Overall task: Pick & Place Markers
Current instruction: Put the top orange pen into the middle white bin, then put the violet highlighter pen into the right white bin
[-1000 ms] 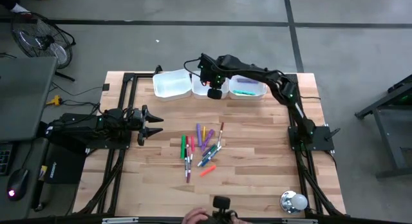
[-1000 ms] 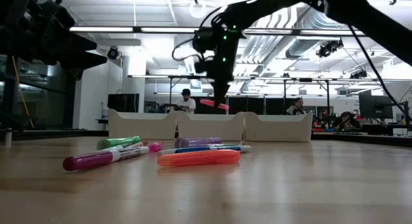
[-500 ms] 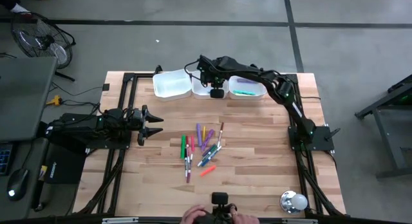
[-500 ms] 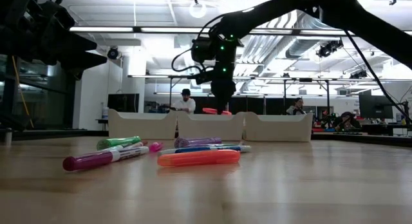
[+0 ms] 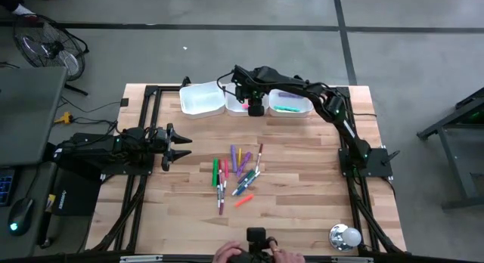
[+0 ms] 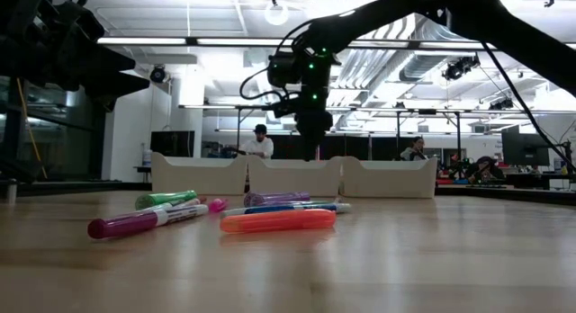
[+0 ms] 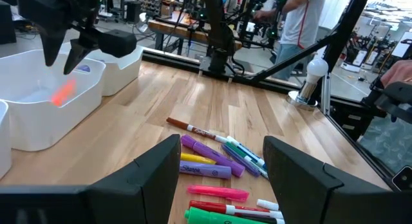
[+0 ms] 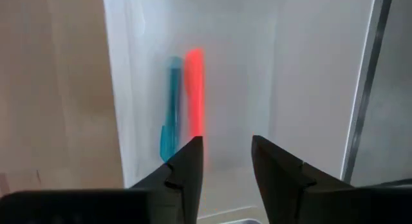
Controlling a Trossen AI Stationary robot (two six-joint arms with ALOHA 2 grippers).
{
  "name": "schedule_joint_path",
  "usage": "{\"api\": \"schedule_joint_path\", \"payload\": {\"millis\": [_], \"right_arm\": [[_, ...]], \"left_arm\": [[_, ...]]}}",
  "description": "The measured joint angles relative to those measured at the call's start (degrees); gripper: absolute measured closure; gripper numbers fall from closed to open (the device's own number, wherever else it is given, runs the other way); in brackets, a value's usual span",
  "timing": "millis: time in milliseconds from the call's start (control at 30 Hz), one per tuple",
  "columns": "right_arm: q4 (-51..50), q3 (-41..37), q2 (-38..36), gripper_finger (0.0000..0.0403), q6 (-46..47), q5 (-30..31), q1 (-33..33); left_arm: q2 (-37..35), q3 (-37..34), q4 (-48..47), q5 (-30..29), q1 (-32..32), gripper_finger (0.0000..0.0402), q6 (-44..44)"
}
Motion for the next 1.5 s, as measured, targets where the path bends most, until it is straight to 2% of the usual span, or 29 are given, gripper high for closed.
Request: {"api": "schedule_joint_path", "payload": {"millis": [200,367,533,667,1133,1500], "right_arm": [[-0.3,0.0,0.0,0.0255,2.8,2.7,0.5],[-2.9,0.0,-1.8,0.0253,2.9,1.4,2.3],[-4.8,0.0,-3.1,0.0256,2.0,-2.4,5.1],[-6.6,0.0,-4.0,0.0257,-1.0,-7.7,8.1],[-9.7,0.0,-3.9,0.0258,-11.7,-18.7,19.5],[-8.6,-2.0,-3.9,0.0257,-14.6,-19.2,25.5]], "left_arm": [[0.0,0.0,0.0,0.0,0.0,0.0182,0.0],[0.0,0.0,0.0,0.0,0.0,0.0182,0.0],[0.0,0.0,0.0,0.0,0.0,0.0182,0.0],[0.0,0.0,0.0,0.0,0.0,0.0182,0.0],[0.0,0.0,0.0,0.0,0.0,0.0182,0.0],[0.0,0.0,0.0,0.0,0.0,0.0182,0.0]]}}
